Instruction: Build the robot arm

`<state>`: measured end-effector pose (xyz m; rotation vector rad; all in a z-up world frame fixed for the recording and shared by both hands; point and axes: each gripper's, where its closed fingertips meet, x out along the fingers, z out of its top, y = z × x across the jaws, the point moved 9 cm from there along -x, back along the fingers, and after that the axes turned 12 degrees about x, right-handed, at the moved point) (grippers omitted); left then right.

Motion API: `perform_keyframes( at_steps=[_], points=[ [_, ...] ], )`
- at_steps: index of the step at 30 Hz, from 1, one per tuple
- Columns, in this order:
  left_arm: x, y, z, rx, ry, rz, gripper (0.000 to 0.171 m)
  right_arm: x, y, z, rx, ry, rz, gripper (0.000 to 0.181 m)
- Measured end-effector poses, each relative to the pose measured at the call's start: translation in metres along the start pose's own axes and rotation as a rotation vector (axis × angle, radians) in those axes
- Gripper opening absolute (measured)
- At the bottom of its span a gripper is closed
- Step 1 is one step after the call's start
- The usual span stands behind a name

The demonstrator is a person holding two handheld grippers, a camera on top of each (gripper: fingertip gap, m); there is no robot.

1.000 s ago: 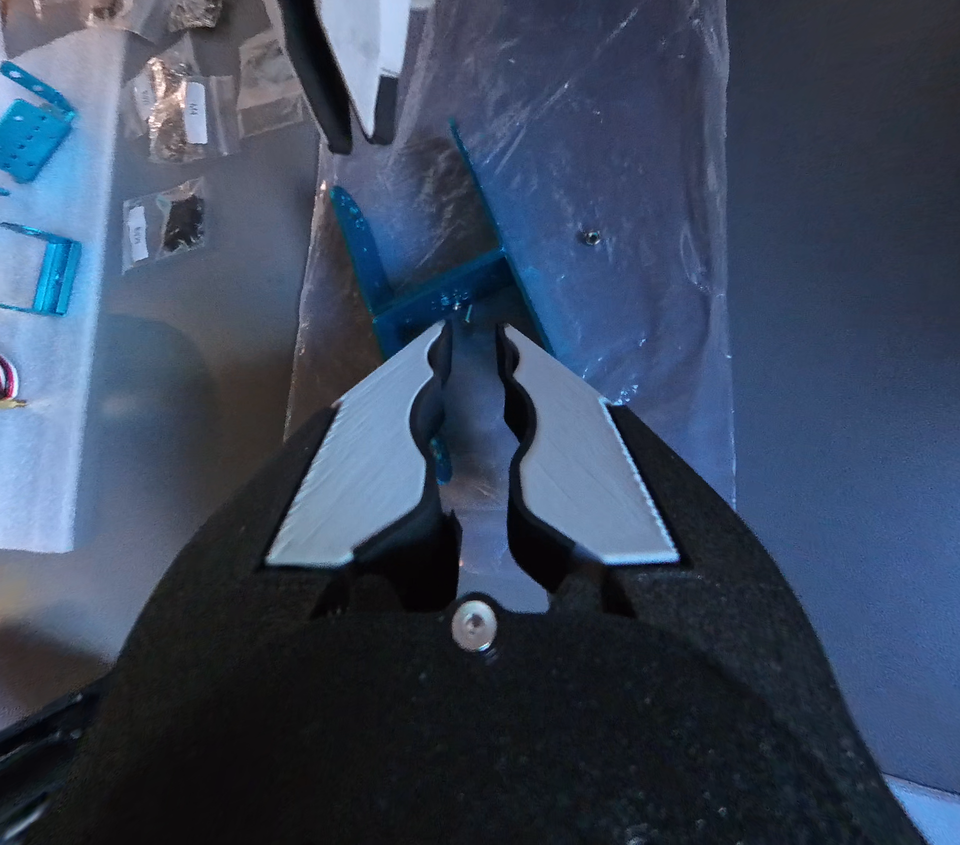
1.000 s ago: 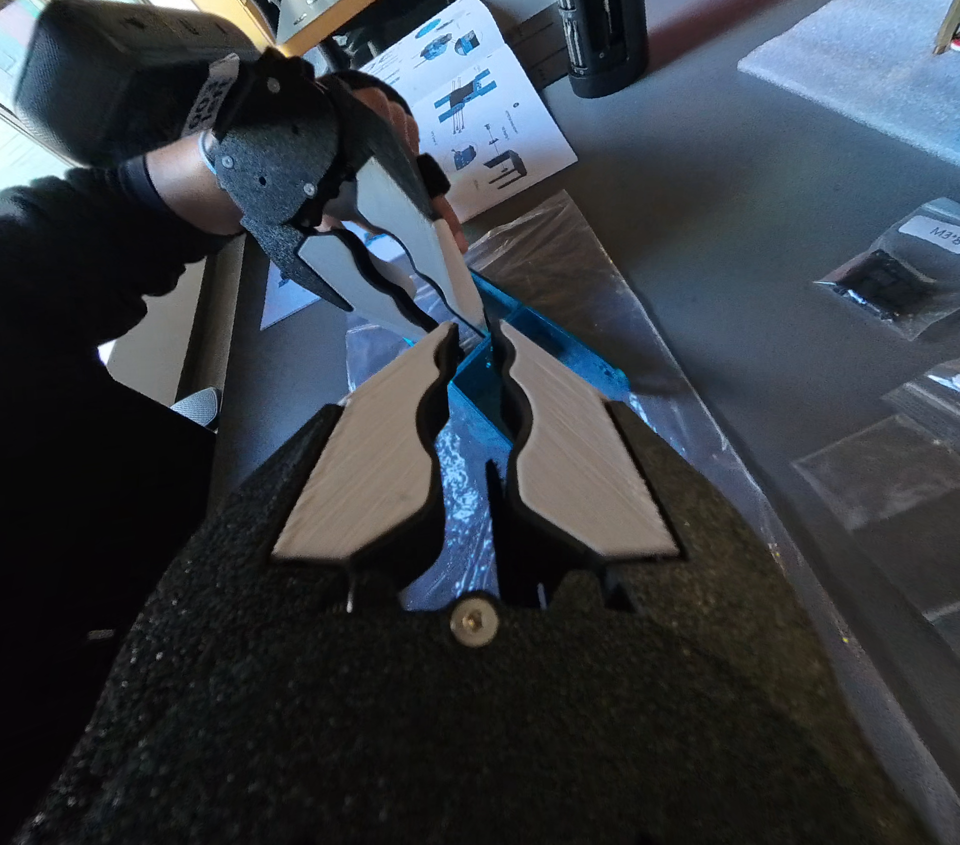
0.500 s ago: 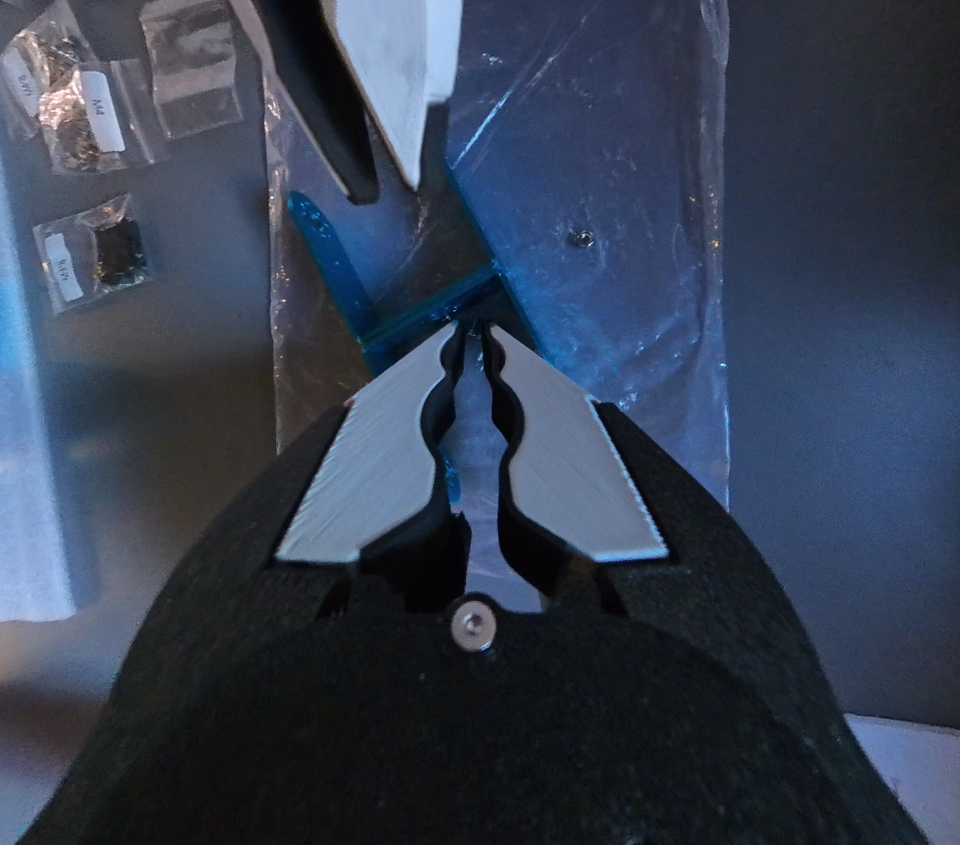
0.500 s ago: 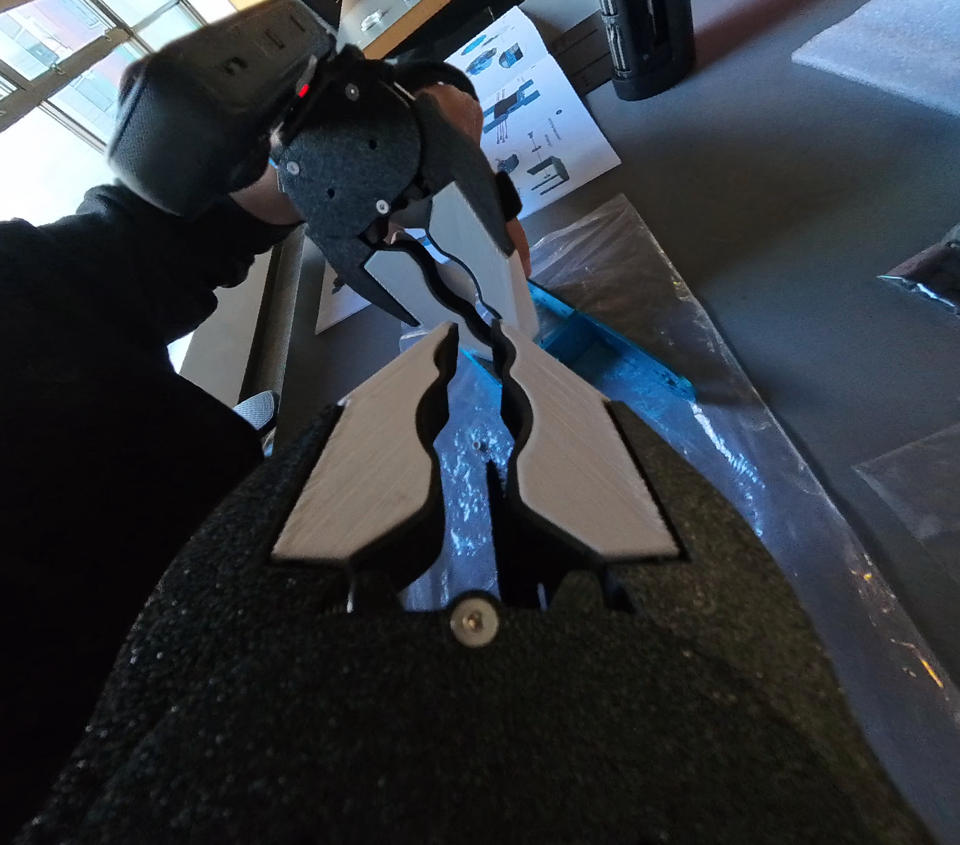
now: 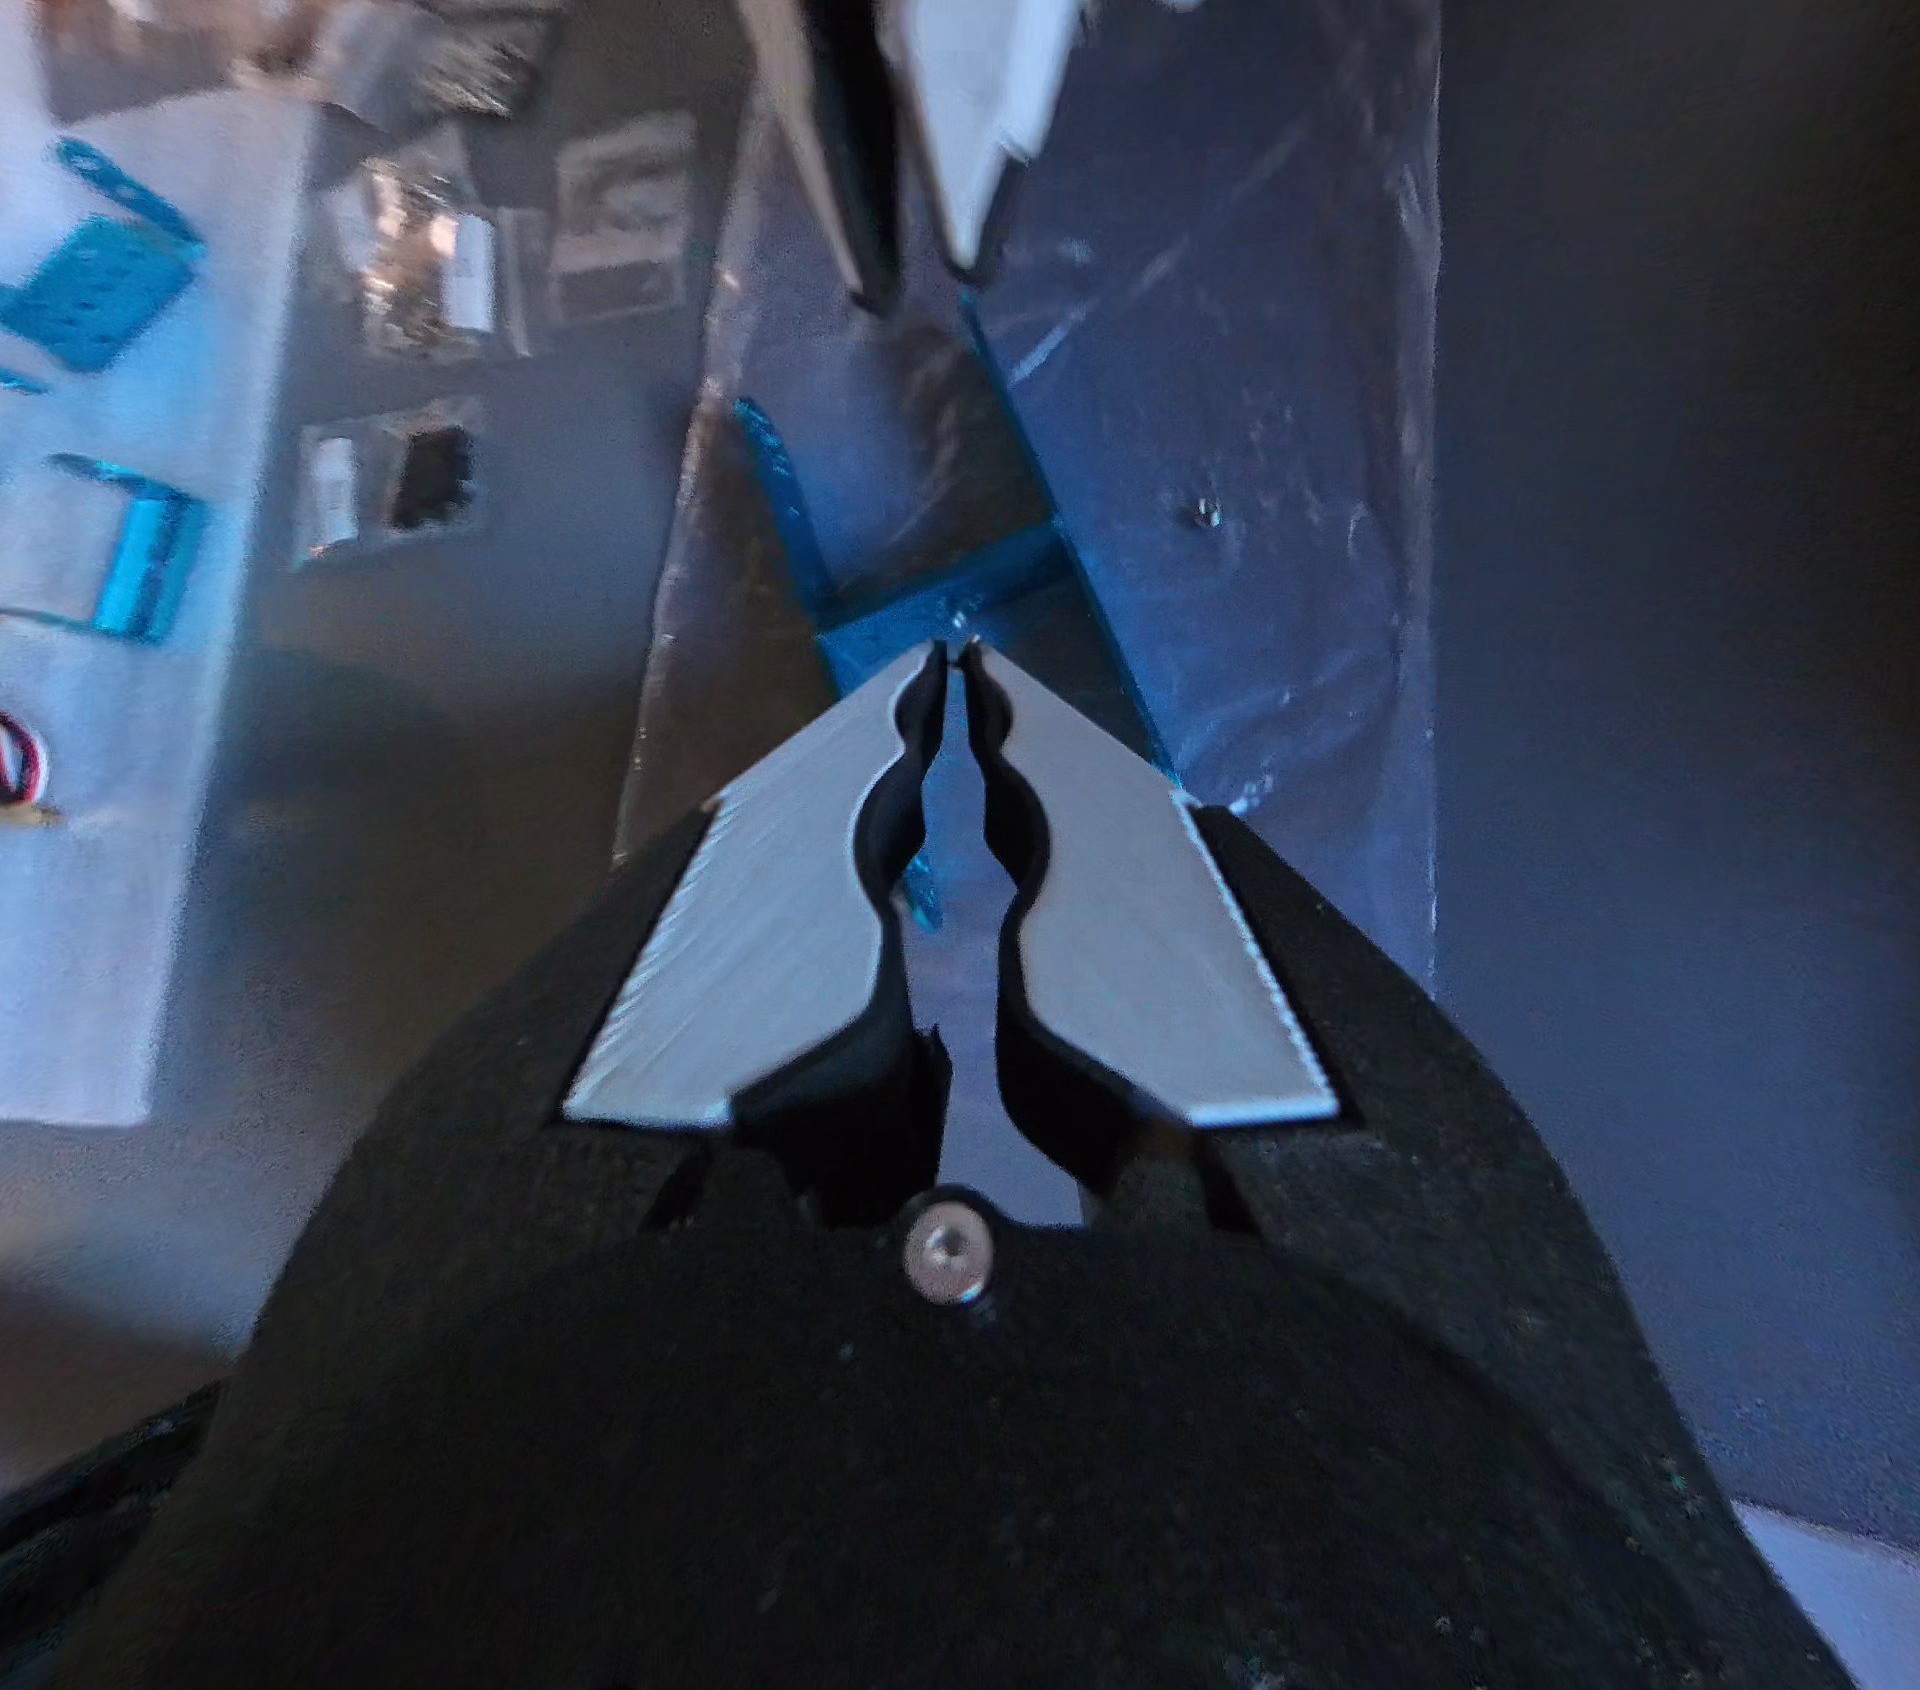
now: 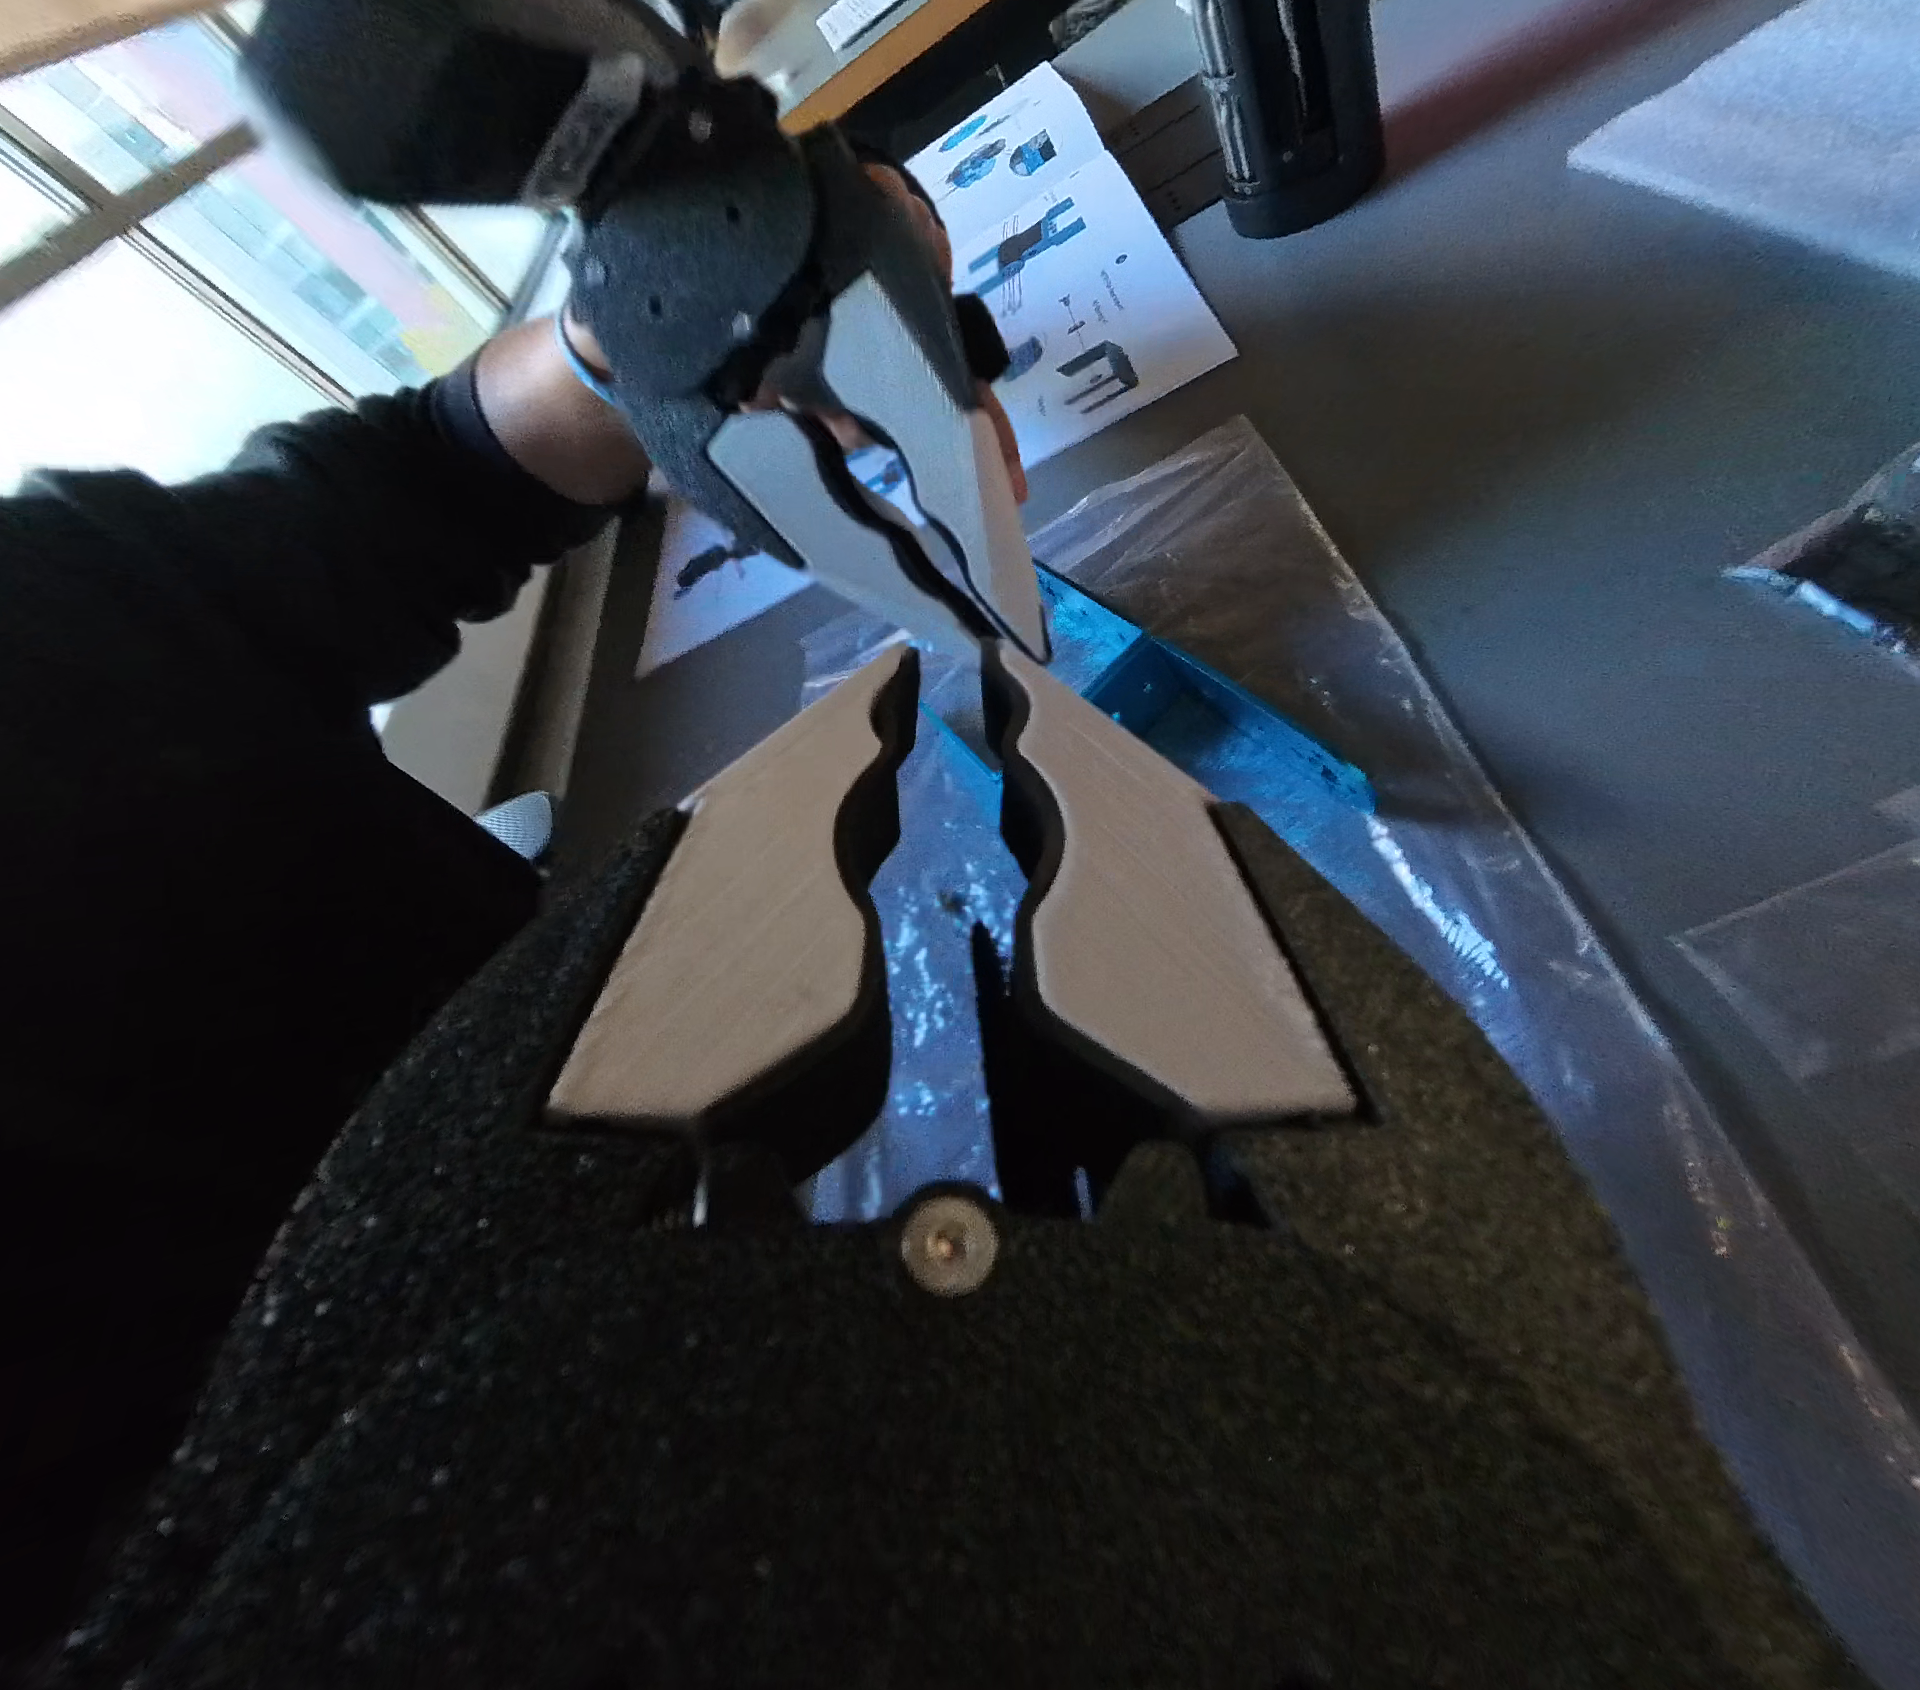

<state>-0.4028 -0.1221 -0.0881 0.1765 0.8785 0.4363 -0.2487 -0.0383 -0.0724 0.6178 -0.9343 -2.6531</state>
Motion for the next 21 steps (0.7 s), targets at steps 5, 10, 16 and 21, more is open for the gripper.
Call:
perform_keyframes(
  at_steps=[5,10,16,21],
  points=[
    [-0.027,0.016,0.001,-0.357,-0.444,0.079,0.002,0.006,0.018,0.001,-0.437,-0.112,-0.163,0.018],
    [-0.036,0.014,0.004,-0.515,-0.715,-0.057,0.002,0.016,0.036,-0.002,-0.515,-0.165,-0.161,0.026],
    [-0.034,0.013,0.005,-0.64,-0.786,-0.139,0.0,0.018,0.049,-0.005,-0.668,-0.215,-0.247,0.022],
    [-0.029,0.008,0.007,-0.606,-0.743,-0.151,0.0,0.019,0.052,-0.007,-0.7,-0.21,-0.254,0.008]
  ],
)
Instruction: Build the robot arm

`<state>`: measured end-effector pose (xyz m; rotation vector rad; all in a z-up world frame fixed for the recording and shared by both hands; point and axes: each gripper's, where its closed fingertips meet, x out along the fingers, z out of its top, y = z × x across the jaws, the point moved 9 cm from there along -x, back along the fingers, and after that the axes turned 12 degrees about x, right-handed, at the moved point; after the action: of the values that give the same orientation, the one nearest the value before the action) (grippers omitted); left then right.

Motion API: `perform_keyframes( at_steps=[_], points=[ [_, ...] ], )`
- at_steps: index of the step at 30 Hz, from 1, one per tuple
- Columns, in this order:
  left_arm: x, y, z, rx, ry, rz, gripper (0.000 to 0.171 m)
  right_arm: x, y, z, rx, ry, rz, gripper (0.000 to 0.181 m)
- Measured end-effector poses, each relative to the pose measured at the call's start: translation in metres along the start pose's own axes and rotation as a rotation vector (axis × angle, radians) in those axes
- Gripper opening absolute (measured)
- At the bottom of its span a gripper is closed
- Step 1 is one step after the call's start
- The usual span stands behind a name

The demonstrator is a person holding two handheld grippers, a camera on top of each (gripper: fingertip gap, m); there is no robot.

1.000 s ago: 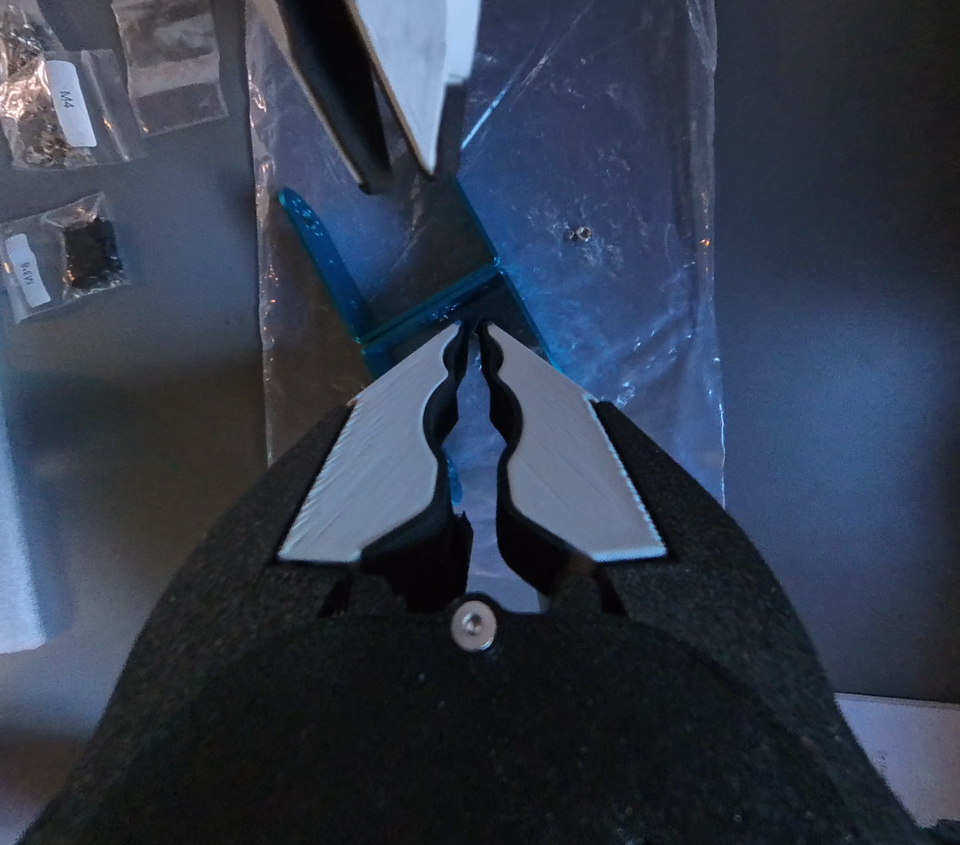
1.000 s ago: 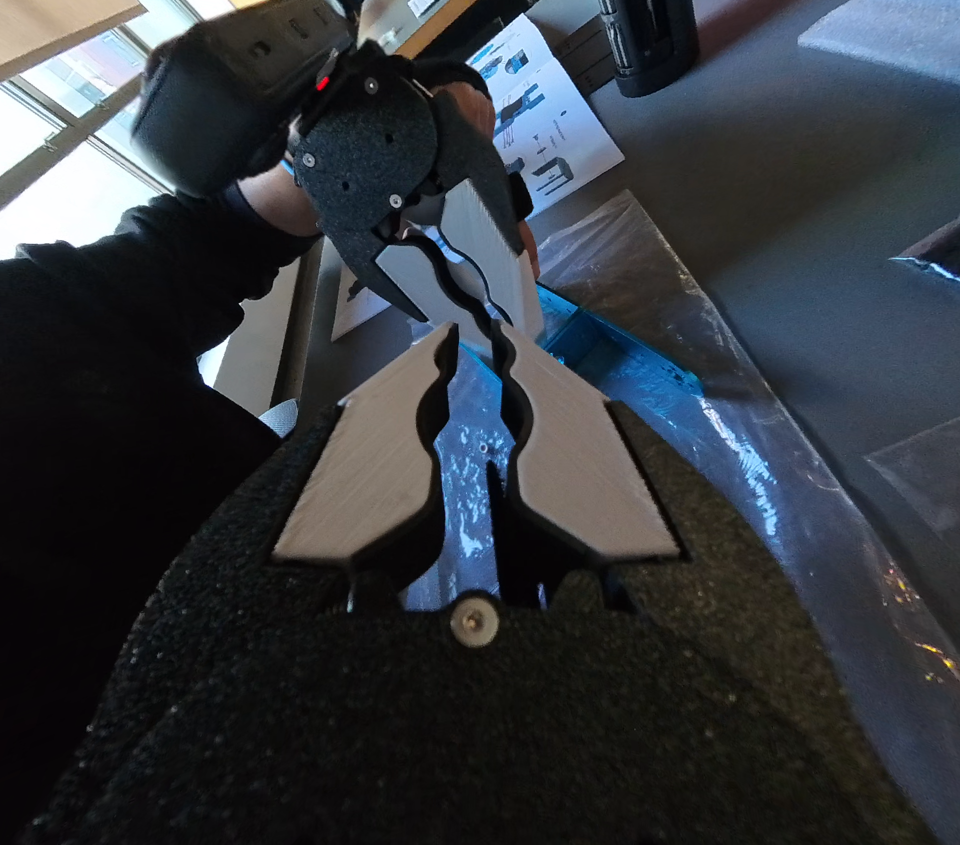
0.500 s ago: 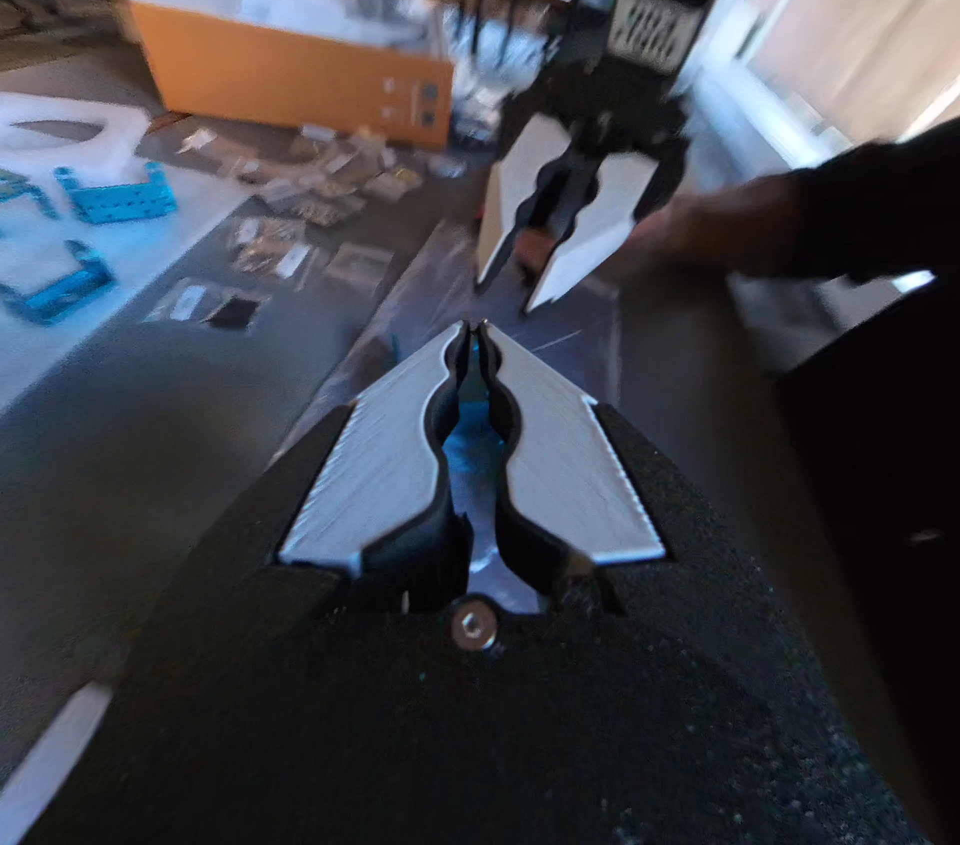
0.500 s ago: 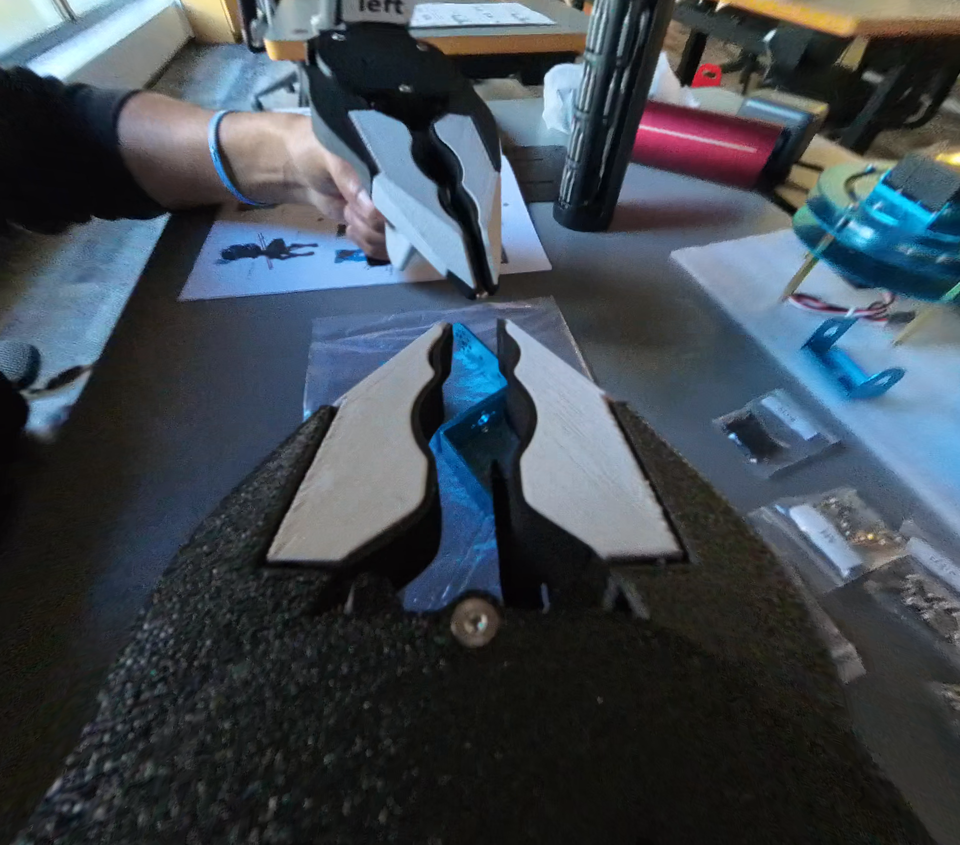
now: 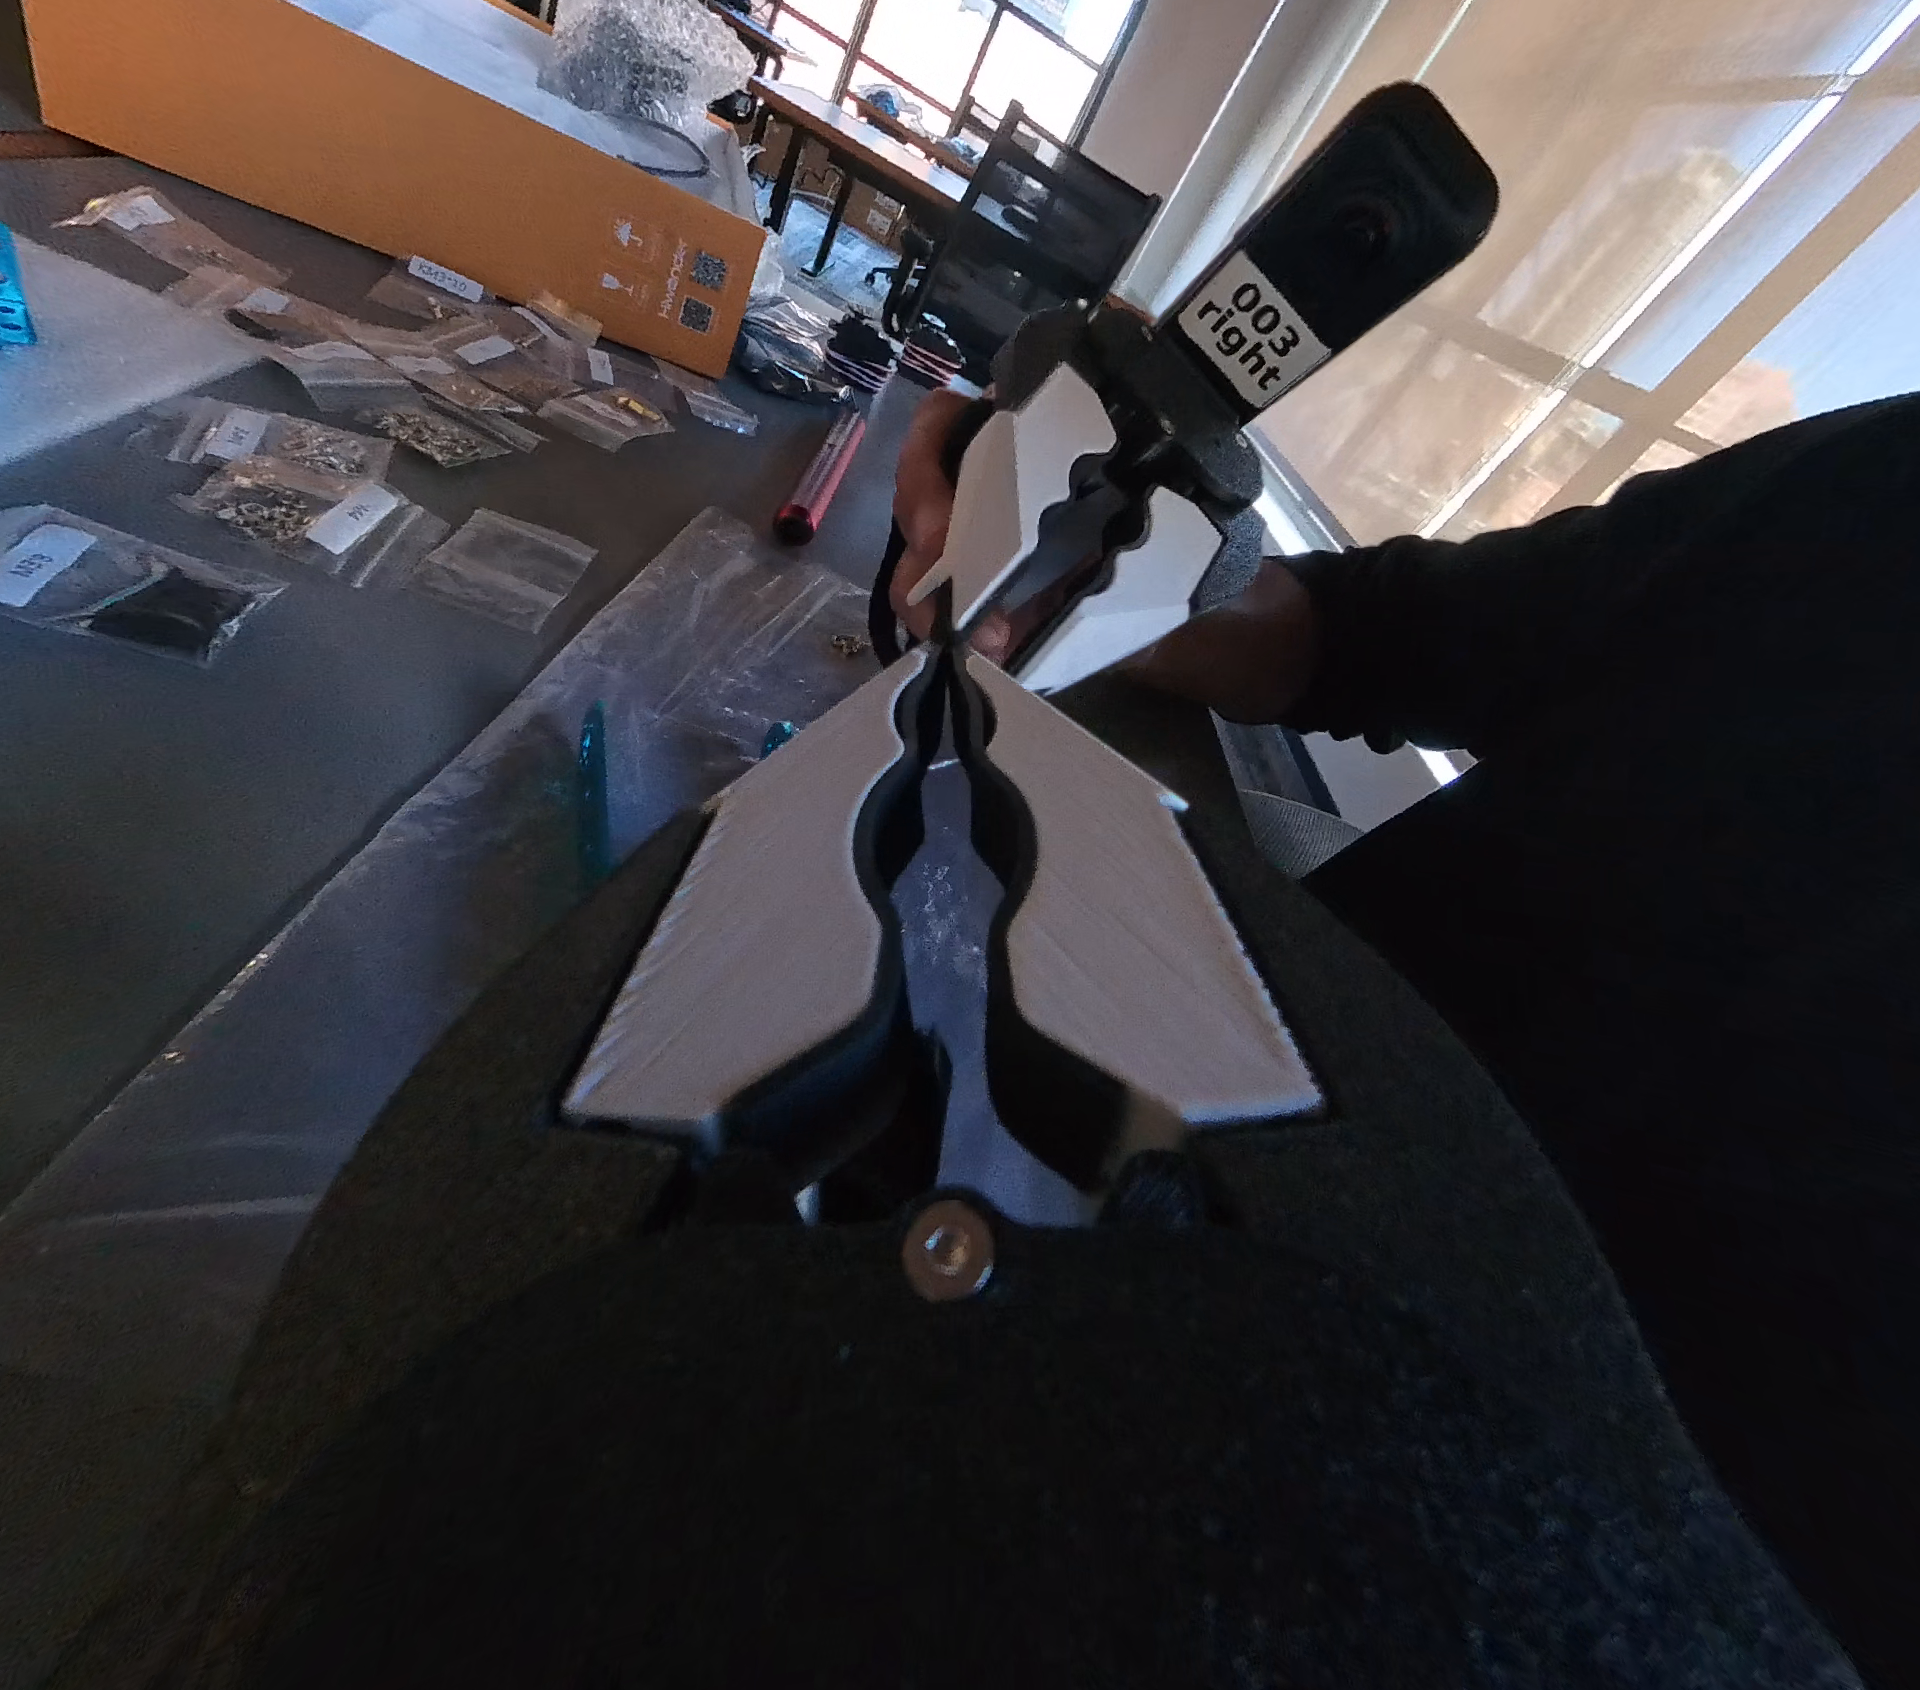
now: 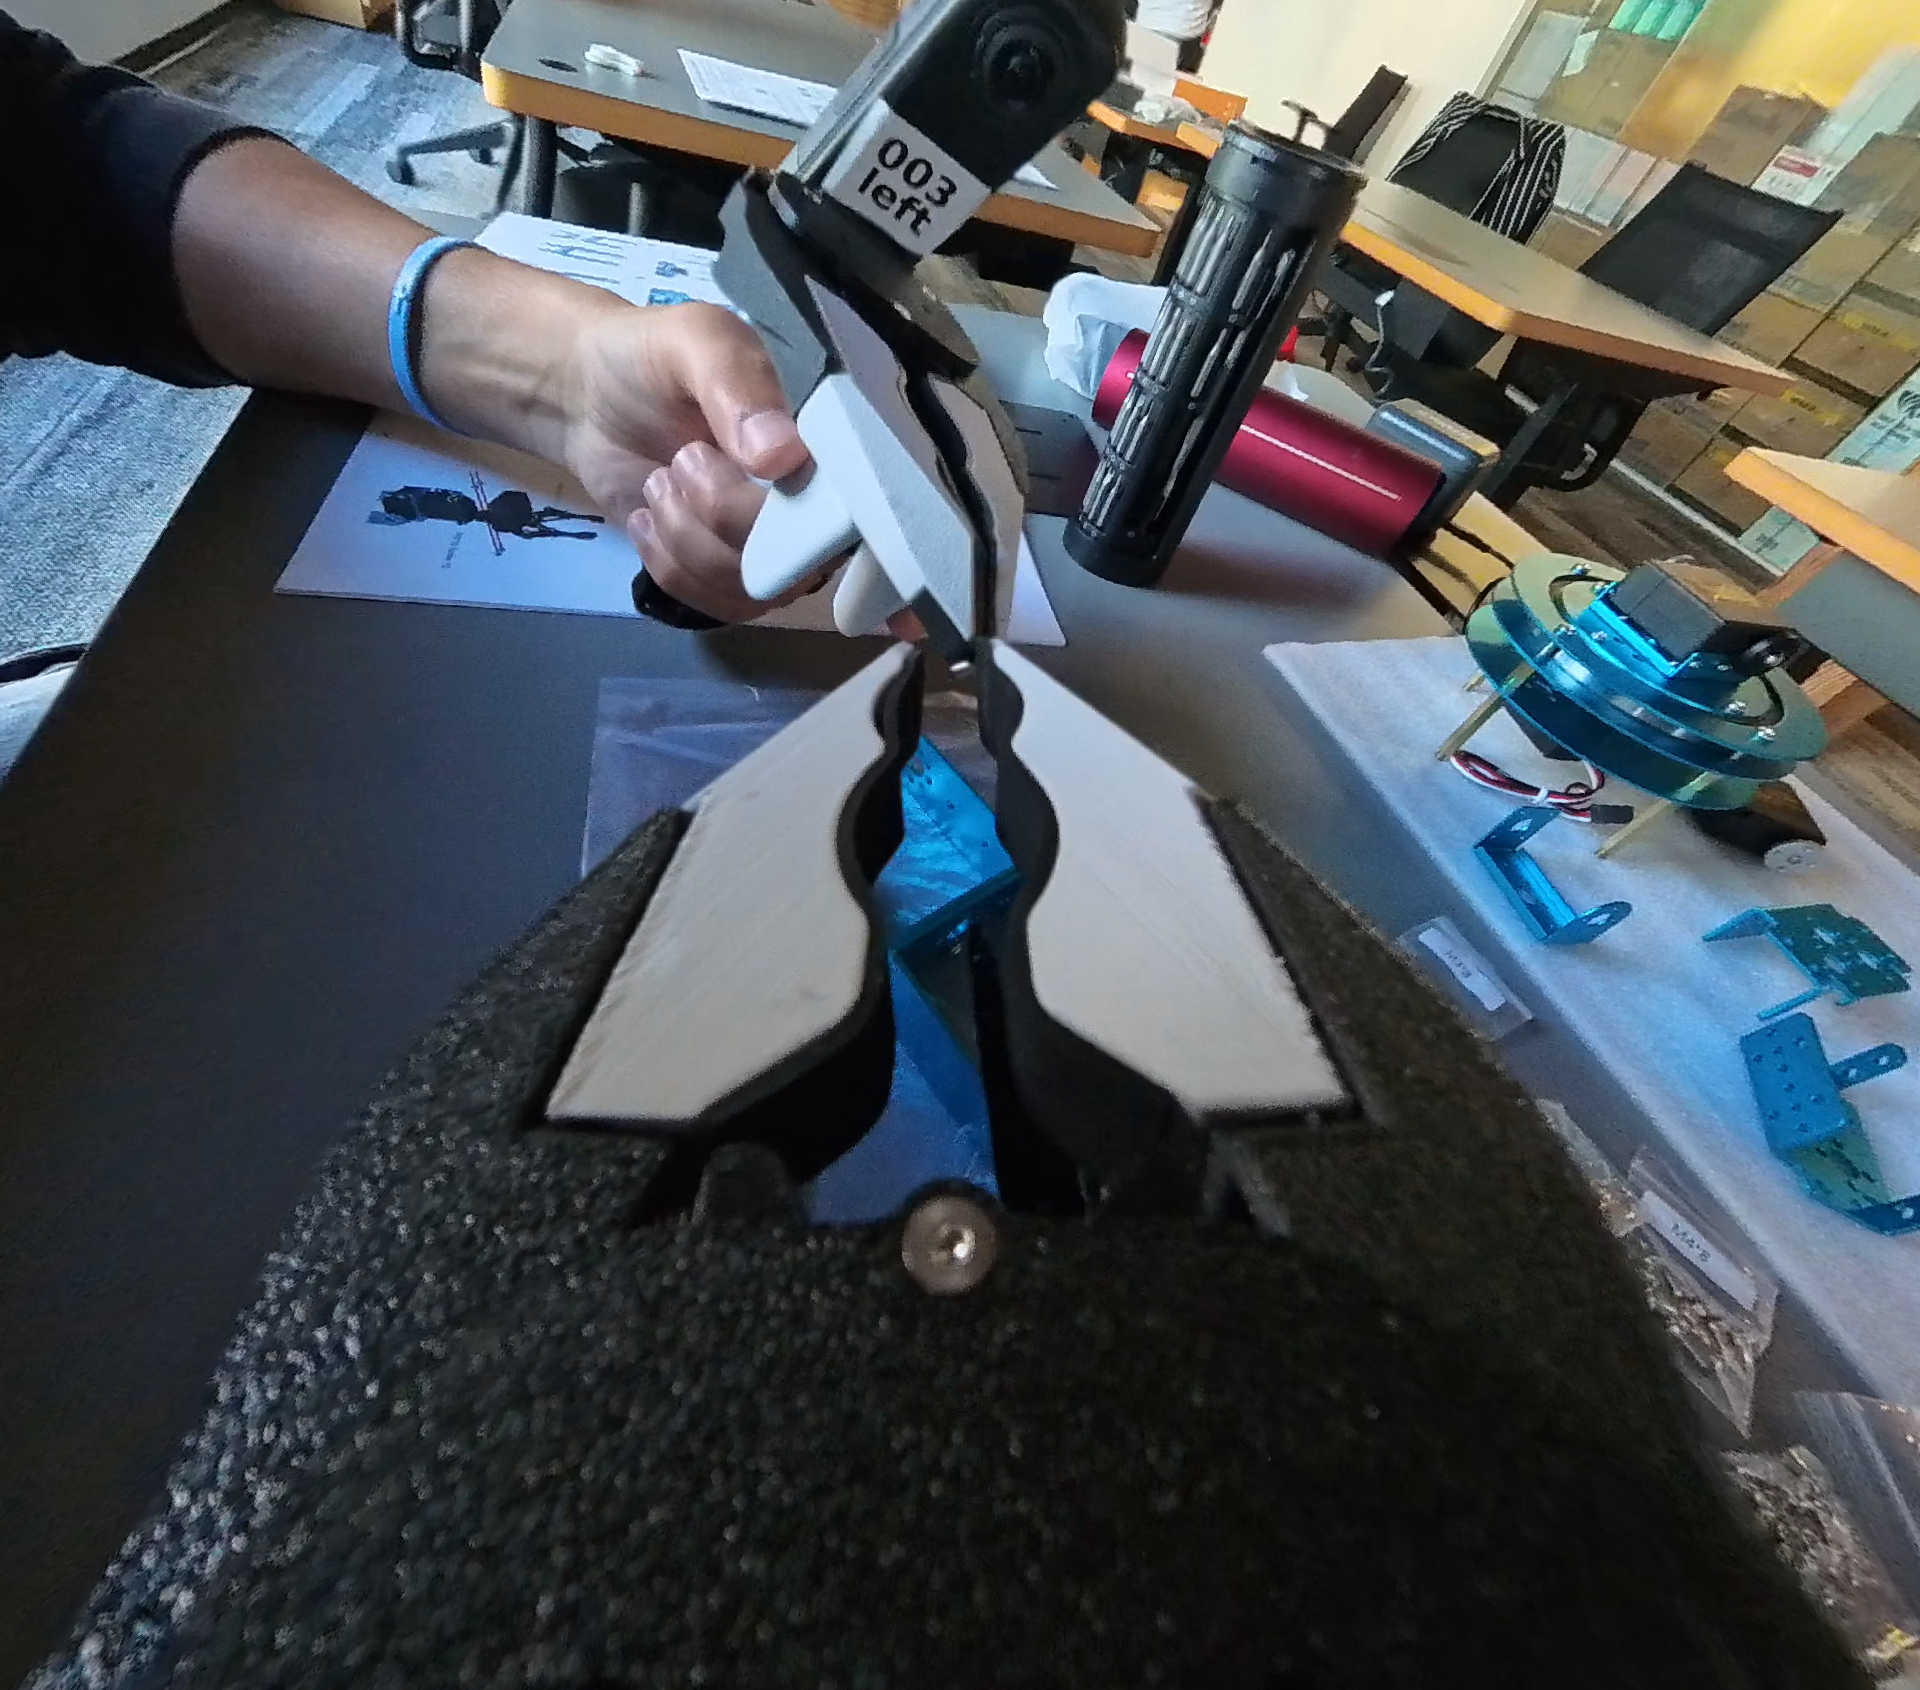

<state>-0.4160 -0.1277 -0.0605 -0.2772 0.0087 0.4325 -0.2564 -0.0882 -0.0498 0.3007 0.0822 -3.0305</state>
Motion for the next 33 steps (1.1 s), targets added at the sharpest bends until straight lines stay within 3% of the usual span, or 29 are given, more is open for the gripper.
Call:
perform_keyframes(
  at_steps=[4,7,11,16,26,29,33],
  points=[
    [0.002,0.0,-0.002,0.003,0.012,0.003,0.0,-0.004,-0.009,-0.004,0.0,0.073,-0.011,0.01],
    [0.003,0.001,-0.002,0.014,0.005,0.037,0.0,-0.007,-0.007,-0.006,0.031,0.049,0.024,0.01],
    [0.004,-0.006,-0.002,0.061,0.012,-0.017,0.0,-0.006,-0.005,-0.005,-0.002,0.057,0.005,0.011],
    [0.003,-0.014,-0.002,0.237,0.018,0.017,0.0,-0.01,-0.001,0.0,0.086,0.015,0.134,0.01],
    [0.004,-0.019,-0.005,0.364,0.046,0.039,0.0,-0.011,-0.005,-0.003,0.161,0.033,0.186,0.008],
    [0.005,-0.023,-0.008,0.494,0.097,0.066,0.0,-0.009,-0.006,-0.007,0.247,0.07,0.274,0.009],
    [0.011,-0.031,-0.018,0.802,0.238,0.171,0.0,-0.008,-0.018,-0.015,0.468,0.117,0.386,0.012]
  ],
)
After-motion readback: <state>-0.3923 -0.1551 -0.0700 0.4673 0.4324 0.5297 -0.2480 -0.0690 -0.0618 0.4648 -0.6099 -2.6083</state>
